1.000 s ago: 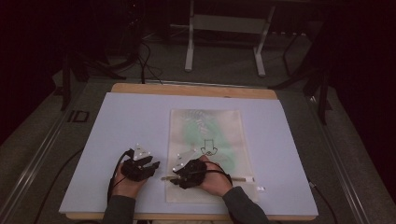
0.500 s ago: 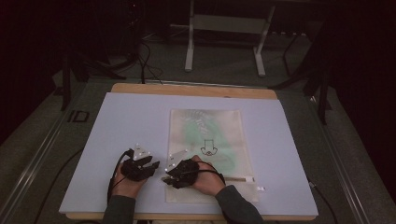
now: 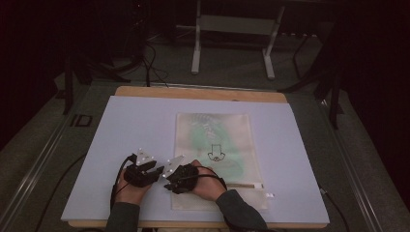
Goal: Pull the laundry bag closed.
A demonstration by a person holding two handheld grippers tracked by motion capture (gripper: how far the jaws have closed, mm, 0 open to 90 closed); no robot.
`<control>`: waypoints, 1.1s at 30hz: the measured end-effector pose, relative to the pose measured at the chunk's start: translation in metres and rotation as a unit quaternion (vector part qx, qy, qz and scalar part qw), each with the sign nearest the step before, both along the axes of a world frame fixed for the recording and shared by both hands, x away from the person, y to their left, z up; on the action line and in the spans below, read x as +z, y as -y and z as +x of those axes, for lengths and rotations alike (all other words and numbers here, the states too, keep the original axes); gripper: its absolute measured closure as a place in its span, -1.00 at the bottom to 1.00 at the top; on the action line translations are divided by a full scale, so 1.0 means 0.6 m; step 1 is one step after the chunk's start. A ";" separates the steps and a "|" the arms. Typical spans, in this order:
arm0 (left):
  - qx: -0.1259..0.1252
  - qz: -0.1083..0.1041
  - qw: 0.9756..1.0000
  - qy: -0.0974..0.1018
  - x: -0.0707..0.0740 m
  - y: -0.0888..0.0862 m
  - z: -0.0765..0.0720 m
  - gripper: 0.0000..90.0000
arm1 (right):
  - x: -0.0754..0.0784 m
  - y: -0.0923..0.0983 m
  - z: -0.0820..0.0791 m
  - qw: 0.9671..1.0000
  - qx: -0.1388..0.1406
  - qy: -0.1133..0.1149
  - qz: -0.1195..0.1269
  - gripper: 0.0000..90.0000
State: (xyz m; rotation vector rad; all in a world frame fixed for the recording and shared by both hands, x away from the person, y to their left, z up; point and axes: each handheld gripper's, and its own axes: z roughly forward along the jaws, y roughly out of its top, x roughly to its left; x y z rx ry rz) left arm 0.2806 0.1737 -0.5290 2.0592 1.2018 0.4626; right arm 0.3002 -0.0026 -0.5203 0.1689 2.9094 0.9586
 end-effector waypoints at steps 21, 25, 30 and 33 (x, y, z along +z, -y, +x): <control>0.011 0.000 1.000 0.004 0.002 -0.003 -0.001 0.33 | -0.003 -0.009 0.006 1.000 -0.015 0.013 0.007 0.79; 0.012 0.000 1.000 0.006 0.002 -0.003 -0.001 0.33 | 0.000 -0.001 0.007 1.000 -0.015 -0.001 0.027 0.79; 0.015 -0.003 1.000 0.007 0.002 -0.004 -0.001 0.33 | 0.007 0.008 0.006 0.999 -0.019 -0.009 0.043 0.79; 0.013 -0.001 1.000 0.006 0.002 -0.003 -0.002 0.33 | 0.014 0.022 0.005 0.999 -0.019 -0.008 0.049 0.79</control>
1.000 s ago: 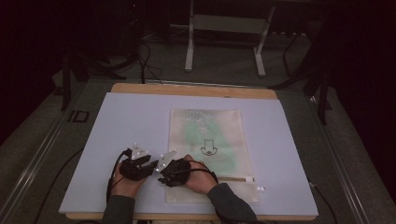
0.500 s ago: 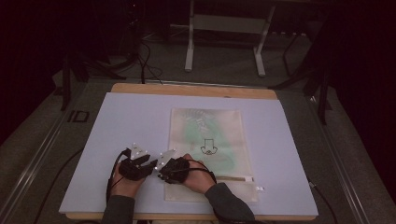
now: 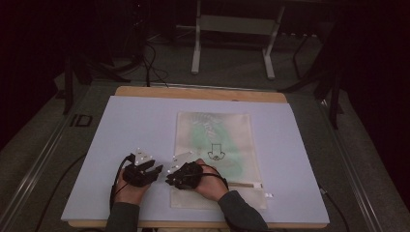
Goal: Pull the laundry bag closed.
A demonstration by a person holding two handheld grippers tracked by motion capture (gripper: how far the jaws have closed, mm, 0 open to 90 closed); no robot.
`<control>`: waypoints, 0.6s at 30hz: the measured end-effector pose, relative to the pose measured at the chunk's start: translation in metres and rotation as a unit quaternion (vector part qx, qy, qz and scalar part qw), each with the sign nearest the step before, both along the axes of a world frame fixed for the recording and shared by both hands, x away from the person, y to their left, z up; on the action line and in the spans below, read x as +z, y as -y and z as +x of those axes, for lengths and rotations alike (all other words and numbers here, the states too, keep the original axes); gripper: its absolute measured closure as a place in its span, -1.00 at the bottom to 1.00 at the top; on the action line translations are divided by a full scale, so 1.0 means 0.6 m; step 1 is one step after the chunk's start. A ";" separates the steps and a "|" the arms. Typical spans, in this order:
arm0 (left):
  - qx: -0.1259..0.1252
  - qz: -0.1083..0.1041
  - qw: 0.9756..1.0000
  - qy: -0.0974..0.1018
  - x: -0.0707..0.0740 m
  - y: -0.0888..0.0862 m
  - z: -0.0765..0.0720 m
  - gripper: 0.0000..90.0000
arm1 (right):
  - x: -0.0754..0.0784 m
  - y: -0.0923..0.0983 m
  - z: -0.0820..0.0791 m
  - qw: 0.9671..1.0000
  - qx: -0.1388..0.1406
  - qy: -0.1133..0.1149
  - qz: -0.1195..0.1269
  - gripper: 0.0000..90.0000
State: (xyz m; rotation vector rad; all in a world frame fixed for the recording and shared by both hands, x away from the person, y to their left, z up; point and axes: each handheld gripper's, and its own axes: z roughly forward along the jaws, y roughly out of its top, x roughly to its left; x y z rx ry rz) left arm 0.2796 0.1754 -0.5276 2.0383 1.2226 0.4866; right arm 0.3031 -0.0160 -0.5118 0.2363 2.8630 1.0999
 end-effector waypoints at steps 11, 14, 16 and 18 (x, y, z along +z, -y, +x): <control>-0.012 0.002 1.000 0.000 -0.001 0.006 -0.001 0.33 | -0.005 0.029 -0.005 1.000 0.009 -0.012 -0.025 0.76; -0.014 -0.002 1.000 0.000 0.000 0.007 -0.001 0.33 | -0.007 0.029 -0.004 0.999 0.009 -0.013 -0.028 0.75; -0.016 -0.006 1.000 0.000 0.000 0.007 -0.001 0.34 | -0.010 0.029 -0.003 0.999 0.006 -0.014 -0.031 0.73; -0.018 -0.007 1.000 -0.001 0.000 0.007 -0.001 0.34 | -0.011 0.029 -0.002 0.999 0.005 -0.016 -0.030 0.71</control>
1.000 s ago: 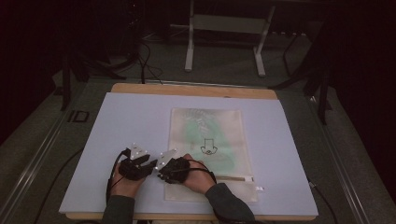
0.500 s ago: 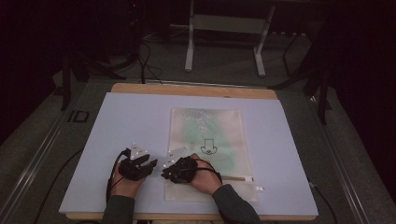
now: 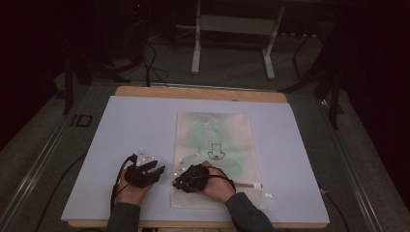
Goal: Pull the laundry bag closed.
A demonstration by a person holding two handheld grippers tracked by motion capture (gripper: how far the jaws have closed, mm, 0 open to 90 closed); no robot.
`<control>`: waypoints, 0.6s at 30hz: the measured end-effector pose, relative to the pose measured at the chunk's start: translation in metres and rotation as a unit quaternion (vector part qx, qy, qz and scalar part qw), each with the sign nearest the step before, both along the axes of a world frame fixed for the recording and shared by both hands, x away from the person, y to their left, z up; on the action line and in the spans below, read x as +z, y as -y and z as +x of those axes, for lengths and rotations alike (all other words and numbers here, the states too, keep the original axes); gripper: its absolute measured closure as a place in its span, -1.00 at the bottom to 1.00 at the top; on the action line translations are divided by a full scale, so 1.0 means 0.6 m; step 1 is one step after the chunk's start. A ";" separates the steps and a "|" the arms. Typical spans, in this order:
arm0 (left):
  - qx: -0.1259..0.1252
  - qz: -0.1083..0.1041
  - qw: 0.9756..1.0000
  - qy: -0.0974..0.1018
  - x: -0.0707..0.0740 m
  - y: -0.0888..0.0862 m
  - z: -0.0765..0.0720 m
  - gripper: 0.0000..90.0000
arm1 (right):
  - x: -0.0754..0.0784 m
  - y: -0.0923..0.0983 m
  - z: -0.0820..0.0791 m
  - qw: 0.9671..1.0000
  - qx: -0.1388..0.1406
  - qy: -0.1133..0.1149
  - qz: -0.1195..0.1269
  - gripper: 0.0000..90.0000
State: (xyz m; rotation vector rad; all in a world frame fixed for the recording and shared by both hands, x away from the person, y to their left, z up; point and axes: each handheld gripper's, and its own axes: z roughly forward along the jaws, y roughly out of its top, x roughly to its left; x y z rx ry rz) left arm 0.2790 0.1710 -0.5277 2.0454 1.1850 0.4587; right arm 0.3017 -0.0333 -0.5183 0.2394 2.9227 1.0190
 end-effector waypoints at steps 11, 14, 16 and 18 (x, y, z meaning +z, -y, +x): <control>-0.007 -0.003 1.000 -0.001 0.000 0.005 -0.001 0.35 | 0.004 0.000 0.002 1.000 0.007 -0.002 -0.009 0.59; -0.011 -0.003 1.000 -0.001 0.000 0.005 -0.001 0.36 | 0.003 0.003 0.003 1.000 0.006 -0.002 -0.010 0.60; -0.013 -0.005 1.000 -0.002 0.000 0.006 -0.001 0.39 | 0.004 0.003 0.004 1.000 0.005 -0.003 -0.009 0.62; -0.016 -0.008 1.000 -0.002 0.000 0.008 -0.002 0.43 | 0.004 0.001 0.005 1.000 0.005 0.000 -0.008 0.65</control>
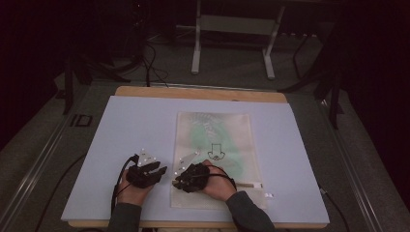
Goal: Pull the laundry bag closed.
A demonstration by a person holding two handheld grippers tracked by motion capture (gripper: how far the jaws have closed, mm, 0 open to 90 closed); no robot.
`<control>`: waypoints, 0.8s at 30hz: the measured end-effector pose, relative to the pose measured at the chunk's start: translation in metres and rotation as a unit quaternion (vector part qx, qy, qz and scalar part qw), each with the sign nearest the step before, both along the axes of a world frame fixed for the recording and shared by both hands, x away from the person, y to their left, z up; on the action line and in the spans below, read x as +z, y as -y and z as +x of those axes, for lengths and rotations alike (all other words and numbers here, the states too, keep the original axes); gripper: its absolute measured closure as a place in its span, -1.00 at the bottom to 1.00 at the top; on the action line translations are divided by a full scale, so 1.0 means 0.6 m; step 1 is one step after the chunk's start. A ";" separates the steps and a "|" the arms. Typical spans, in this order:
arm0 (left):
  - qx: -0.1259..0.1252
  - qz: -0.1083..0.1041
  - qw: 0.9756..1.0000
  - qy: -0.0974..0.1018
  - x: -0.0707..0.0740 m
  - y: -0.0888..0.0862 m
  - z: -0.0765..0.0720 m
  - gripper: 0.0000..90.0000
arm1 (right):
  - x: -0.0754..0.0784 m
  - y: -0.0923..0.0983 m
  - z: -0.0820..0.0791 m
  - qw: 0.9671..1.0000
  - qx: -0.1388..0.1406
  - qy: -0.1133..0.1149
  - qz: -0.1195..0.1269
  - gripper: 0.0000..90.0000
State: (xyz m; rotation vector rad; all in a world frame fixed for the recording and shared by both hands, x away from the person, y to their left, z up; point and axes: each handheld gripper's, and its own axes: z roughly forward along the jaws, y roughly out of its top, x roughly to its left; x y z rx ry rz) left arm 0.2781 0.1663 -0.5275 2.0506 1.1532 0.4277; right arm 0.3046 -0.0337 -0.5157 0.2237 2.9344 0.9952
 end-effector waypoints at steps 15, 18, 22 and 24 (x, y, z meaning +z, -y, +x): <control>-0.049 0.002 0.999 -0.003 0.003 0.022 -0.006 0.91 | -0.007 0.004 -0.002 1.000 -0.002 0.006 -0.003 0.82; -0.069 -0.001 0.998 -0.005 0.003 0.035 -0.009 0.98 | -0.008 0.004 -0.005 1.000 -0.003 0.013 -0.004 0.82; -0.084 -0.002 0.996 -0.012 0.001 0.043 -0.009 0.98 | -0.008 0.003 -0.009 1.000 -0.003 0.021 -0.008 0.82; -0.087 -0.006 0.996 -0.014 0.000 0.044 -0.009 0.98 | -0.009 0.003 -0.009 1.000 -0.002 0.022 -0.008 0.82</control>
